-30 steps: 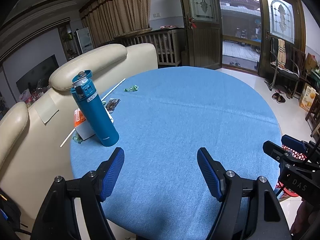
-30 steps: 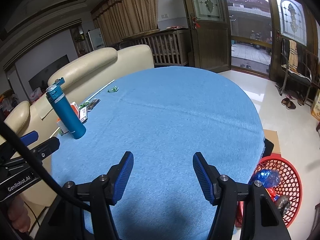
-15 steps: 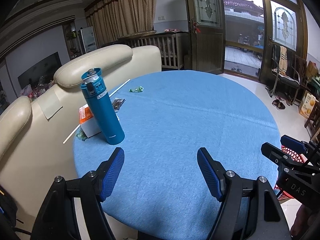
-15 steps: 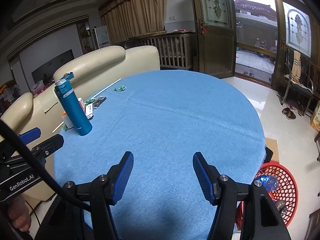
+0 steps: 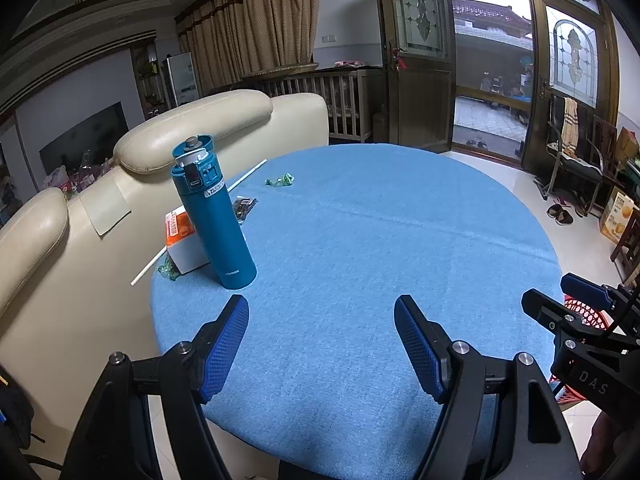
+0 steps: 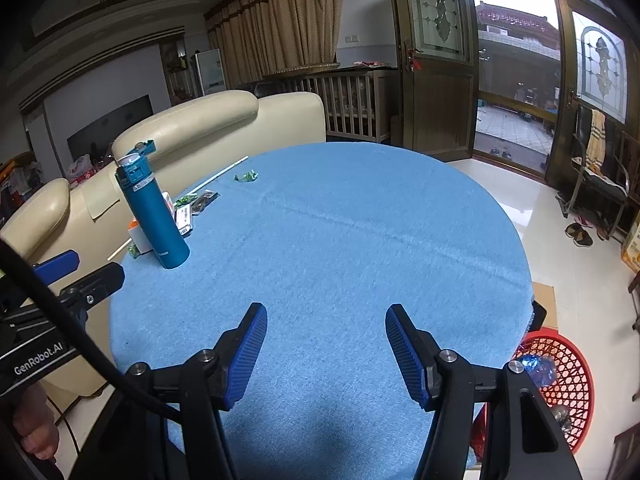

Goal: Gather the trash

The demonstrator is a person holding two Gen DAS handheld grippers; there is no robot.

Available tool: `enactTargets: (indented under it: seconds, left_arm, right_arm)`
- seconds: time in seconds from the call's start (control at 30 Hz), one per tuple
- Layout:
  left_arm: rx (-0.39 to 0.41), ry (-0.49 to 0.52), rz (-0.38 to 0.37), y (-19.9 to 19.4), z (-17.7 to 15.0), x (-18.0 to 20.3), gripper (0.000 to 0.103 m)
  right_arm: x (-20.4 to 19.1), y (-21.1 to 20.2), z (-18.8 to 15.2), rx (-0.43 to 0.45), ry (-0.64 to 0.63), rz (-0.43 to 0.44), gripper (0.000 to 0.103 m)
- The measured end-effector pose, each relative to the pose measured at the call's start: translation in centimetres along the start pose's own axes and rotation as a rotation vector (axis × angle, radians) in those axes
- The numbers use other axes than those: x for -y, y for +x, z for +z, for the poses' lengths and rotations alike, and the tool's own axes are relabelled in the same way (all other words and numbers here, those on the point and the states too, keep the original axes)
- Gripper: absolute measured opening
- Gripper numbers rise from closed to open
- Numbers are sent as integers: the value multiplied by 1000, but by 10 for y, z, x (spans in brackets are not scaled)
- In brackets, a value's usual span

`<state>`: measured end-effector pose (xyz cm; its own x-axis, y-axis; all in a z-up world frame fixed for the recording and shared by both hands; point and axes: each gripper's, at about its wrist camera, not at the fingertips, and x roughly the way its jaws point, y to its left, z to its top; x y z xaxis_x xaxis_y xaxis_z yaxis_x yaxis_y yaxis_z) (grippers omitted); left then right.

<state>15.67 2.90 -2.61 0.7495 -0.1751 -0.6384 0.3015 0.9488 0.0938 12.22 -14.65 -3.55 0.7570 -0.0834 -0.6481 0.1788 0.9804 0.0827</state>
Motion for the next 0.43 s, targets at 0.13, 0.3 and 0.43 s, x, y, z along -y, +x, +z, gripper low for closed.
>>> enactTargets:
  seconds: [0.13, 0.3, 0.43]
  left_arm:
    - [-16, 7, 4, 9, 1, 3, 76]
    - [-44, 28, 10, 29, 4, 11, 76]
    - [-79, 46, 1, 61, 8, 21, 76]
  right_arm:
    - [6, 11, 1, -14, 6, -4, 65]
    - [24, 32, 3, -37, 40, -18, 65]
    - [48, 66, 2, -74, 60, -68, 69]
